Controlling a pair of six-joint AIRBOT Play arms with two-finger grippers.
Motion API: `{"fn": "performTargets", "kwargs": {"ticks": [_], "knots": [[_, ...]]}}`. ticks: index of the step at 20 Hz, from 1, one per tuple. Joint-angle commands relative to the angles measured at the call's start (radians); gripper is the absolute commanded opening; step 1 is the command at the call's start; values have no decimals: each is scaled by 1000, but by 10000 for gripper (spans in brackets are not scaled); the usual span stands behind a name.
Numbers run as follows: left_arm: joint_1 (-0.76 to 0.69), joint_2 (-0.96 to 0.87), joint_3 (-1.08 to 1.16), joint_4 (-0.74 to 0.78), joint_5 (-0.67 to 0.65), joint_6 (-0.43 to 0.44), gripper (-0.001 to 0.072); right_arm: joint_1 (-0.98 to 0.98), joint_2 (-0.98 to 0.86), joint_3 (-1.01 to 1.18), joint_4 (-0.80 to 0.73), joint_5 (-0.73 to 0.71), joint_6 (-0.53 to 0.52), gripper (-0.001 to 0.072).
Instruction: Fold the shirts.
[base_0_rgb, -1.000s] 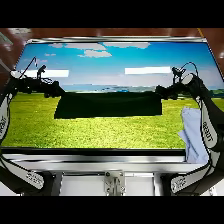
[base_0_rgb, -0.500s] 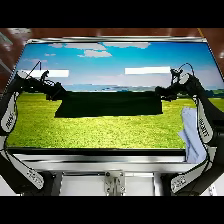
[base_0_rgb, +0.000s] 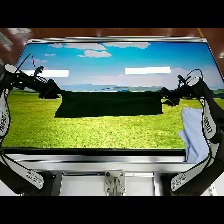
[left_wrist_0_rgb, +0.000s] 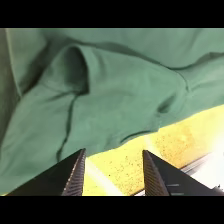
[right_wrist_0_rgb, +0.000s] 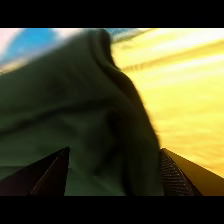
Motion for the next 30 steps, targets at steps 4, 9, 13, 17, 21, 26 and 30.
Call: {"fn": "performTargets", "kwargs": {"ticks": [4,9,13,17,21,26,30], "knots": [[-29,22,1,-37,-6,2,241,7,-34,-3,196,29,-114,74],[-204,22,-1,-200,124,91,33,8,145,-3,205,54,-159,70],[-456,-2,-26,-201,408,79,33,29,359,-3,133,201,-69,70],[-691,-85,-26,-203,549,24,33,79,571,-3,23,330,33,70],[-867,-163,-26,-369,639,13,33,113,735,-3,17,362,121,70],[-939,-198,-25,-531,790,-12,31,113,829,-3,10,418,196,70],[-791,-105,-26,-371,728,-13,30,114,808,-5,-76,386,207,70]]}}
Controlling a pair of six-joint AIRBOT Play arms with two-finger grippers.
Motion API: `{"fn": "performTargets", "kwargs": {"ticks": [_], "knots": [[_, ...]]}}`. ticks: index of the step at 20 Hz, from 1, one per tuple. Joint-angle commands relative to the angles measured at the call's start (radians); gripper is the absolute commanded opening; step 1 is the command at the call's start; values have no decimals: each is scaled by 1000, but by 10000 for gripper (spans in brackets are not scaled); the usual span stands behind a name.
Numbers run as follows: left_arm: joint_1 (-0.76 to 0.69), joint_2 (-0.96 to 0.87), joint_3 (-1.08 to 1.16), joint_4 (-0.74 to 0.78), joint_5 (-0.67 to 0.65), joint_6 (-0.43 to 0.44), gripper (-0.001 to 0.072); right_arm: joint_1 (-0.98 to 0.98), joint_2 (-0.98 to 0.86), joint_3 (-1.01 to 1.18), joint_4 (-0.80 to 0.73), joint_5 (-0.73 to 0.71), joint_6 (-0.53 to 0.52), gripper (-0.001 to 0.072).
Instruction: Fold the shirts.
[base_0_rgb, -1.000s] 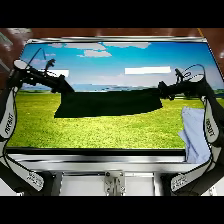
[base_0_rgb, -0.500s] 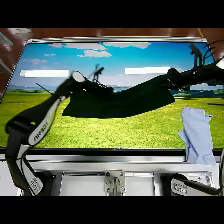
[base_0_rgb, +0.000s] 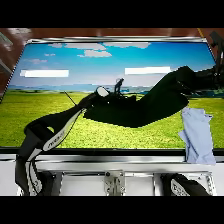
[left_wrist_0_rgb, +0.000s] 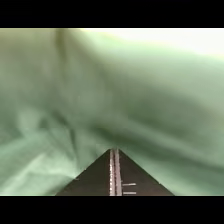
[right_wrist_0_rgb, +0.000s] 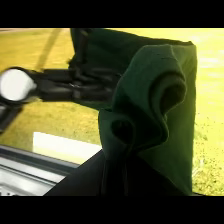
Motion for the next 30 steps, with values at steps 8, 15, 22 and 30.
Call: {"fn": "performTargets", "kwargs": {"ticks": [8,15,22,30], "knots": [[599,471,0,572,-286,-45,31,384,-286,-1,-34,-492,34,70],[867,690,0,576,-562,15,32,678,-685,-1,299,-903,86,71],[828,713,-40,583,-587,24,32,675,-762,-1,576,-856,-98,616],[818,715,-128,583,-586,66,32,276,-541,-4,-261,-137,15,620]]}}
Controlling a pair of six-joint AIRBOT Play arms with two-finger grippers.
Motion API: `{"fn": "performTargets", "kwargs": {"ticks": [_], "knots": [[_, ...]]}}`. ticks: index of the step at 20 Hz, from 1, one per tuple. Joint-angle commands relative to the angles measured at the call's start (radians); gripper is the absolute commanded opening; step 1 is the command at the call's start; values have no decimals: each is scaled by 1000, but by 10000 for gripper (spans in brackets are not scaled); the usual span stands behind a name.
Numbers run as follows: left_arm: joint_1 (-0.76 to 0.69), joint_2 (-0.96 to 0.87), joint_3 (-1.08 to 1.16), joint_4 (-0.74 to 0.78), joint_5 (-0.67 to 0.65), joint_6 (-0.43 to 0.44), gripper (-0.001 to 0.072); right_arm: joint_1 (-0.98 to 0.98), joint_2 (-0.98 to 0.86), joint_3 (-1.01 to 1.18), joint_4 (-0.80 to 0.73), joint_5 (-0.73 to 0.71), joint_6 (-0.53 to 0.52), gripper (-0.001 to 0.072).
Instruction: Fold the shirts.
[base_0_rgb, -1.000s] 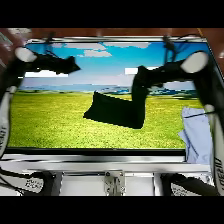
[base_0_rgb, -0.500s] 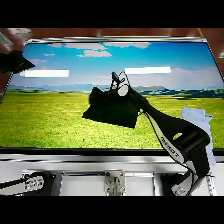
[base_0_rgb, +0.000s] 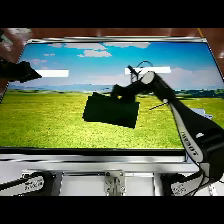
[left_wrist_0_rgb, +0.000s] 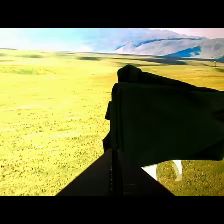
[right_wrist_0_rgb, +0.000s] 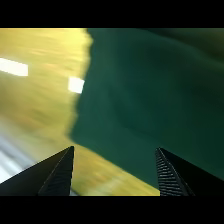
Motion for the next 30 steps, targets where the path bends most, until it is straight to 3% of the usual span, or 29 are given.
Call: {"fn": "performTargets", "kwargs": {"ticks": [1,3,4,6,8,13,14,15,16,17,19,21,27,30], "knots": [[0,3,-16,1,-1,11,32,-177,62,-25,-399,342,68,620],[0,5,-16,1,-2,9,32,-226,60,-126,-333,336,23,635],[-1,7,-16,0,-2,6,32,-237,60,-186,-264,293,-21,692],[-1,16,-16,0,-5,6,32,-241,60,-281,-137,194,-90,692],[-1,26,-16,0,-6,3,32,-241,39,-332,-58,102,-93,692],[-8,35,-16,0,-6,-20,32,-237,-57,-338,237,-7,-202,674],[-13,35,-16,-1,-6,-20,32,-238,-58,-338,269,-47,-224,478],[-19,35,-16,-1,-6,-20,32,-238,-54,-338,303,-82,-246,163],[-26,36,-16,-1,-6,-20,32,-239,-47,-335,333,-91,-286,77],[-33,36,-16,0,-6,-20,32,-247,-34,-322,353,-80,-356,71],[-45,36,-16,0,-2,-19,32,-281,24,-285,345,-44,-454,70],[-53,35,-16,0,0,-19,32,-359,125,-226,306,7,-452,70],[-76,33,-16,0,16,-17,32,-711,391,-75,-71,206,-150,69],[-76,33,-16,0,14,-17,32,-887,472,-69,-154,289,-130,69]]}}
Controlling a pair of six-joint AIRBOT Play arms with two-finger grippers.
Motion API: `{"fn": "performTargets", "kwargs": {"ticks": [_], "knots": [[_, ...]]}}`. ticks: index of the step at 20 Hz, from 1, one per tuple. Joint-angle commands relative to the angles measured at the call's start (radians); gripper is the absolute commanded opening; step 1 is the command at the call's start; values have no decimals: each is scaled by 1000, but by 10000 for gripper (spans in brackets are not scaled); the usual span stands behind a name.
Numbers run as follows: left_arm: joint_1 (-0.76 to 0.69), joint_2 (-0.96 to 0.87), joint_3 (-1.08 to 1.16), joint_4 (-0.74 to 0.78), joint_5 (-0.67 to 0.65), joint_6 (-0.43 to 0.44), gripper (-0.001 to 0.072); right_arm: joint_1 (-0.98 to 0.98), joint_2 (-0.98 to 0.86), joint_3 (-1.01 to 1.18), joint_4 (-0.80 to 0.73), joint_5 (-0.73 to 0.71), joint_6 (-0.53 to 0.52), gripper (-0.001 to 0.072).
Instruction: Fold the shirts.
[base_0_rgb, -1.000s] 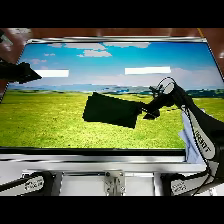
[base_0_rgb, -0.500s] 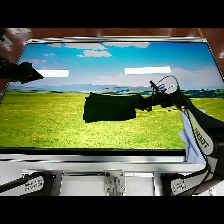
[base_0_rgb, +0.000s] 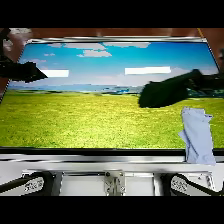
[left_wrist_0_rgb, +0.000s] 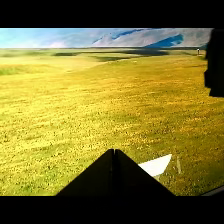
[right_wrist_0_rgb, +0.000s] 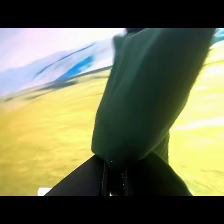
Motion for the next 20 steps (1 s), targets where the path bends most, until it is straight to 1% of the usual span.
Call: {"fn": "performTargets", "kwargs": {"ticks": [1,4,7,9,11,16,18,20], "knots": [[-3,-1,0,0,3,2,32,-211,106,26,-148,118,68,70],[-4,-1,0,0,3,3,32,-325,124,26,-159,187,69,69],[-14,-1,0,0,2,3,32,-384,124,26,-190,235,70,70],[-21,-1,0,0,2,3,32,-410,124,26,-264,261,87,70],[-29,-1,0,0,3,3,32,-417,124,26,-356,315,97,70],[-37,-1,0,0,3,3,32,-417,131,22,-529,573,95,71],[-42,-1,0,0,5,3,32,-417,175,-24,-591,594,115,70],[-54,-1,0,0,6,17,32,-417,234,-132,-628,580,121,70]]}}
